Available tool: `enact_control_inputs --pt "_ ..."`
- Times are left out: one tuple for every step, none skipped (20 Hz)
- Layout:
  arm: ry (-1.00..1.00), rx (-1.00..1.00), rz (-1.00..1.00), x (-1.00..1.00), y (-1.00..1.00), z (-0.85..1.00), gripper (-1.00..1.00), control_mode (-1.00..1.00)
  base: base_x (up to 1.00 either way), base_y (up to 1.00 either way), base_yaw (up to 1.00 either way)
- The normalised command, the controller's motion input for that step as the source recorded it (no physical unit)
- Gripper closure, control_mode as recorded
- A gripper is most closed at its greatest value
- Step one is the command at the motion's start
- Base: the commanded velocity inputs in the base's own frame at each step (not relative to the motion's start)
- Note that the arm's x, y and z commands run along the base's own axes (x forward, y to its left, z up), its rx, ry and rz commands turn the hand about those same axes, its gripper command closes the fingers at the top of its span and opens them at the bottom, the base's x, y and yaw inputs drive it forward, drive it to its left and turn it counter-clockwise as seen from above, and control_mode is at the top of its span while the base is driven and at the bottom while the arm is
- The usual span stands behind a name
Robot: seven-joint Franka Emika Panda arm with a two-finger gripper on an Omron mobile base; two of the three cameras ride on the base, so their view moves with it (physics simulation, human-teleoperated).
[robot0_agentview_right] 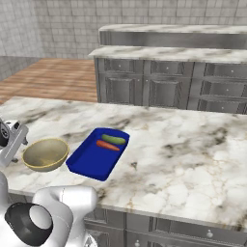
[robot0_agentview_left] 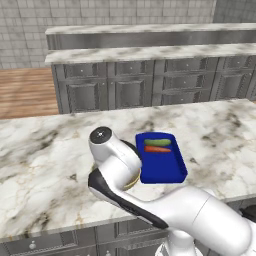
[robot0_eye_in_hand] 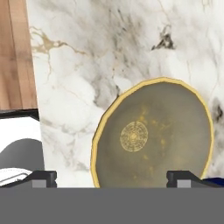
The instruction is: Place the two vegetables and bowl onto the tray for setting up a vegetable dip station.
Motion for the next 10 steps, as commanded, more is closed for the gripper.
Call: enact_control_inputs --pt "-0.02 -0.01 0.0 0.0 0.12 -0.23 -1.0 -1.0 0.0 0.0 0.0" --pt "-0.02 -0.01 0.0 0.0 0.11 -0.23 -1.0 -1.0 0.0 0.0 0.0" --pt "-0.02 -0.01 0.0 0.0 0.1 -0.24 -1.0 -1.0 0.0 0.0 0.0" --pt "-0.03 0.0 0.0 0.0 0.08 -0.26 -1.0 -1.0 0.0 0.0 0.0" --pt "-0.03 0.0 0.0 0.0 0.06 -0.28 -1.0 -1.0 0.0 0.0 0.0" --pt "-0.03 0.0 0.0 0.0 0.08 -0.3 -1.0 -1.0 0.0 0.0 0.0" --pt "-0.04 0.0 0.0 0.0 0.04 -0.31 -1.0 -1.0 0.0 0.0 0.0" --pt "-0.04 0.0 0.0 0.0 0.01 -0.31 -1.0 -1.0 0.0 0.0 0.0" --pt "-0.03 0.0 0.0 0.0 0.01 -0.29 -1.0 -1.0 0.0 0.0 0.0" --pt "-0.04 0.0 0.0 0.0 0.0 -0.29 -1.0 -1.0 0.0 0.0 0.0"
